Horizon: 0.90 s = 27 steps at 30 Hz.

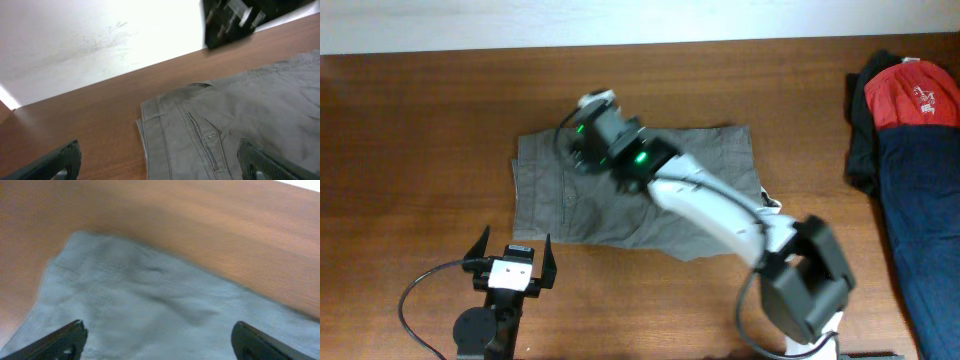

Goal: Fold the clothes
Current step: 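Drag the grey shorts with the right gripper to the table center, then grasp the left and right edges of the shorts with both grippers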

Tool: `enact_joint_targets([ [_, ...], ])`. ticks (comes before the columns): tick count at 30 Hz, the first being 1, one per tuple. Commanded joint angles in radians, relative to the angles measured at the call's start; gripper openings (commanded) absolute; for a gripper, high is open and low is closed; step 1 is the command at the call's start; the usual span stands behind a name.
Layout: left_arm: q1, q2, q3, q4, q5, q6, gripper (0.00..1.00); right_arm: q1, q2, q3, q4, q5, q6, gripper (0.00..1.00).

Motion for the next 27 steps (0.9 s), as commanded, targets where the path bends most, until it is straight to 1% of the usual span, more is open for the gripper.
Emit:
enact_joint_targets([
  [1,0.004,-0.006,-0.007,0.003,-0.007,0.012,0.99,-0.116,-0.154,0.142,-0.145,0.118,-0.003,0.99],
  [3,0.004,-0.006,-0.007,0.003,-0.007,0.012,0.99,-0.180,-0.201,0.184,-0.246,0.113,-0.003,0.99],
  [4,0.004,-0.006,-0.007,0.003,-0.007,0.012,0.99,-0.237,-0.243,0.201,-0.320,0.085,-0.003,0.99],
  [8,0.004,-0.006,-0.007,0.003,-0.007,0.012,0.99,-0.380,-0.316,0.202,-0.487,-0.063,-0.004,0.99],
  [14,0.004,-0.006,-0.007,0.003,-0.007,0.012,0.99,-0.524,-0.280,0.180,-0.704,-0.072,0.005,0.99],
  [18,0.004,-0.006,-0.007,0.006,-0.001,0.011,0.99,-0.572,-0.243,0.167,-0.782,-0.188,0.012,0.99],
  [21,0.004,-0.006,-0.007,0.031,0.089,0.011,0.99,-0.572,-0.231,0.166,-0.809,-0.235,0.012,0.99],
  [22,0.004,-0.006,-0.007,0.079,0.203,-0.009,0.99,-0.571,-0.231,0.166,-0.814,-0.257,0.012,0.99],
  [23,0.004,-0.006,-0.007,0.122,0.277,-0.027,0.99,-0.571,-0.231,0.166,-0.818,-0.269,0.012,0.99],
  [24,0.004,-0.006,-0.007,0.219,0.412,-0.086,0.99,-0.571,-0.231,0.166,-0.822,-0.276,0.012,0.99],
  [25,0.004,-0.006,-0.007,0.284,0.480,-0.120,0.99,-0.571,-0.231,0.166,-0.826,-0.275,0.012,0.99],
  [26,0.004,-0.006,-0.007,0.344,0.518,-0.153,0.99,-0.571,-0.231,0.166,-0.827,-0.275,0.011,0.99],
  [27,0.004,-0.006,-0.004,0.417,0.525,-0.234,1.00,-0.571,-0.231,0.166,-0.829,-0.275,0.011,0.99],
])
